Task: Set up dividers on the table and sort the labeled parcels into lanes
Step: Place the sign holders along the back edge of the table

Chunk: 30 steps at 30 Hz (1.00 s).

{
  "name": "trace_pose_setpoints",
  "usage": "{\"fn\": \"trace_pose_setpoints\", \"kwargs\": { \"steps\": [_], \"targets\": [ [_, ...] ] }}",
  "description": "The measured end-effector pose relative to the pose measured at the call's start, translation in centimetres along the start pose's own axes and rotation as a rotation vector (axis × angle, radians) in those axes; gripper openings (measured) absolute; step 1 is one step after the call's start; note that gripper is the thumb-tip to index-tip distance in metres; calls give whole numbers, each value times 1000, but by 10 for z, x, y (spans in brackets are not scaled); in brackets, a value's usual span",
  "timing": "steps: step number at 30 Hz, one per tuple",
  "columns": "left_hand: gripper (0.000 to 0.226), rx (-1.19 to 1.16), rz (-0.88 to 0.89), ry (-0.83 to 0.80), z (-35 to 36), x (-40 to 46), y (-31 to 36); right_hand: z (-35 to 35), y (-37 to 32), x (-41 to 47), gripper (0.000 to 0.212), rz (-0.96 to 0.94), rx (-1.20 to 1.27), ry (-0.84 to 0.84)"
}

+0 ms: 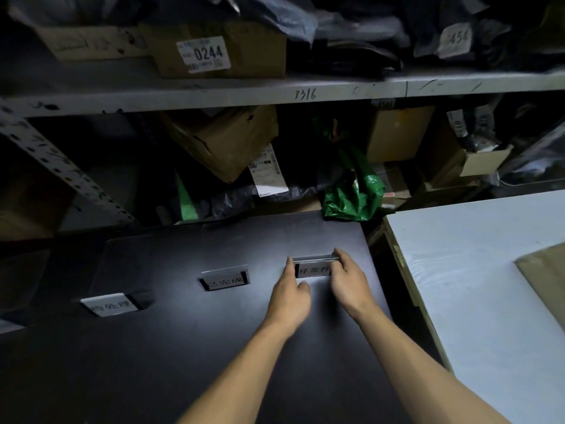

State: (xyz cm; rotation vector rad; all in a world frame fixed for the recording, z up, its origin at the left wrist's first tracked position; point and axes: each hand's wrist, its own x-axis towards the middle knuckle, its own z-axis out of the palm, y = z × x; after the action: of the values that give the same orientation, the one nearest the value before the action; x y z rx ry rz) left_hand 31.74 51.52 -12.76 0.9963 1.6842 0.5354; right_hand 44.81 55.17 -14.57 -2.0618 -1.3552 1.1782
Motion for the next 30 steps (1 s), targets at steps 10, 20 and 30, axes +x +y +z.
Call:
{"fn": "trace_pose_setpoints", "kwargs": {
  "steps": [10,20,30],
  "targets": [
    [67,25,27,13,-12,-3,-1,-10,-14,-12,52,-49,-57,54],
    [43,-80,271,232,-103,-76,2,13,-107,-120,54,-596,-205,-27],
    [40,-37,285,490,-255,-228,-72,117,-178,-287,51,-762,-161,-219]
  ]
}}
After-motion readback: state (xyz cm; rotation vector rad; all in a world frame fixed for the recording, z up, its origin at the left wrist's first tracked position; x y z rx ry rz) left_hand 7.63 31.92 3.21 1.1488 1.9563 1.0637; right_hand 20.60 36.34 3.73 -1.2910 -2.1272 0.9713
